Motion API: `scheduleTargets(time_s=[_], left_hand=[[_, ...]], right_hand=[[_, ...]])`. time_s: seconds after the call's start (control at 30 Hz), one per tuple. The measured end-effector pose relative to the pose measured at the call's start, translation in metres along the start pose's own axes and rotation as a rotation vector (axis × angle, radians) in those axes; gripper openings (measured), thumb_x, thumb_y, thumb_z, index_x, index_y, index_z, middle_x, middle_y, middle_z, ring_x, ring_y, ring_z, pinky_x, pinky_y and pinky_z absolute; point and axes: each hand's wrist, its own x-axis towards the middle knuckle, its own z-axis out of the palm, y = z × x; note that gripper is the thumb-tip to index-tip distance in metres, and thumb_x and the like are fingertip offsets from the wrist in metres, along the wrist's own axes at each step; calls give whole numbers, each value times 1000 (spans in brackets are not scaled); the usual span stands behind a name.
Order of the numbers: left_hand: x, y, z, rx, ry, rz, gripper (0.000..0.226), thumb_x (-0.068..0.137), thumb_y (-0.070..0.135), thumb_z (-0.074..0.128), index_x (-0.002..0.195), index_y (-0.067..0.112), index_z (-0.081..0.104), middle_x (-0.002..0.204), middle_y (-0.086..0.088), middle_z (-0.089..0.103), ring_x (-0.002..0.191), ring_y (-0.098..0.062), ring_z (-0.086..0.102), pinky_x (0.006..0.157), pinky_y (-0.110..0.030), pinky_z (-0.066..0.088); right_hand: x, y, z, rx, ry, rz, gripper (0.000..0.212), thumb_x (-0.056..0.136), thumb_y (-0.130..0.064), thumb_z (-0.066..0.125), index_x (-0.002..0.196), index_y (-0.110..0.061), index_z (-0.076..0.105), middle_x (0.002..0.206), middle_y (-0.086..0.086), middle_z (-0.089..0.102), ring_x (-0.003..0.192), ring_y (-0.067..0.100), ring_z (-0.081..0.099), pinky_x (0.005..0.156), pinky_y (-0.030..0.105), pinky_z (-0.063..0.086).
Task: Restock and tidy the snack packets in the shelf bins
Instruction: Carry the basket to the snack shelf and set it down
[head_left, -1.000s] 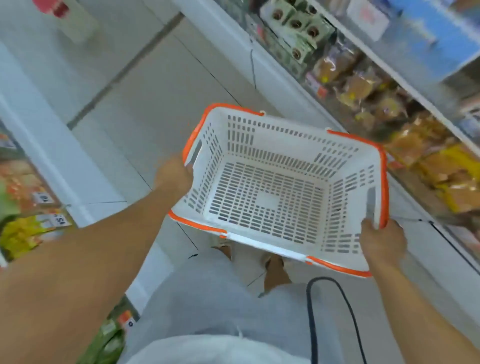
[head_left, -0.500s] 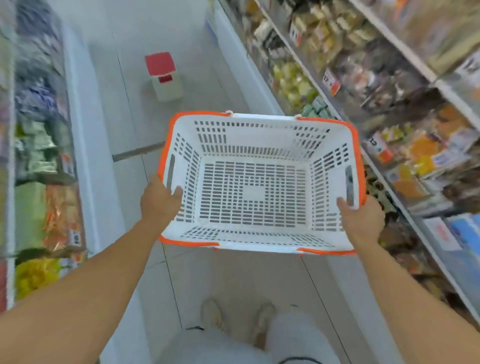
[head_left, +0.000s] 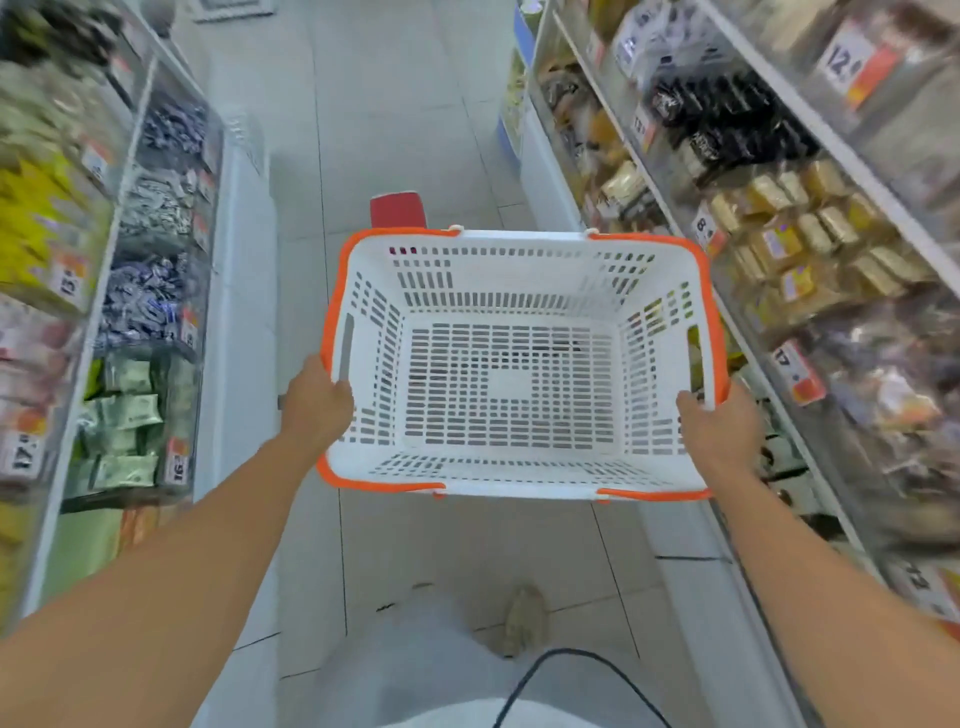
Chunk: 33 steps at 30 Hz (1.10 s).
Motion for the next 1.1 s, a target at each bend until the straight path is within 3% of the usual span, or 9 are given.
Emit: scheduleTargets(time_s=[0.2, 0.4, 0.73, 0.9, 1.0, 1.1], left_hand=[[163, 41, -18, -25, 26, -41, 23, 99, 8, 48, 121, 0, 47, 117, -20, 59, 89, -24, 48, 75, -35, 39], [339, 84, -27, -11, 31, -54, 22, 99, 9, 50, 119, 1, 48, 117, -23, 59, 86, -28, 48, 72, -37, 39], [596, 193, -48, 50, -1, 29, 24, 99, 10, 49, 121, 2, 50, 117, -20, 60, 87, -27, 48, 72, -37, 39], [705, 240, -51, 82, 0, 10, 23, 99, 9, 48, 120, 1, 49, 115, -21, 59, 86, -27, 49, 71, -37, 40], [768, 263, -60, 100, -8, 22, 22, 99, 11, 50, 119, 1, 48, 109, -17, 58, 86, -27, 49, 72, -37, 39], [831, 279, -69, 110, -16, 35, 19, 98, 12, 50, 116, 4, 48, 103, -12, 56, 88, -29, 52, 72, -37, 41]], right_hand=[[128, -114, 89, -67, -22, -35, 26, 87, -37, 61, 91, -12, 56, 85, 7, 65, 79, 35, 64, 68, 43, 55], [230, -216, 168, -92, 4, -6, 19, 89, -22, 62, 102, -9, 56, 94, 5, 63, 84, 28, 60, 71, 35, 45], [400, -354, 273, -46, 30, 9, 25, 84, -24, 59, 106, -12, 56, 100, 9, 67, 90, 32, 64, 79, 48, 57], [486, -411, 333, -69, 6, 35, 29, 89, -22, 62, 111, -4, 57, 103, 9, 65, 92, 30, 60, 80, 42, 51], [530, -449, 360, -52, -6, 57, 24, 85, -21, 61, 101, -4, 58, 93, 7, 63, 88, 31, 58, 71, 35, 42], [568, -491, 387, -38, -2, 83, 26, 82, -23, 63, 101, -5, 59, 92, 7, 65, 85, 29, 60, 71, 33, 43]])
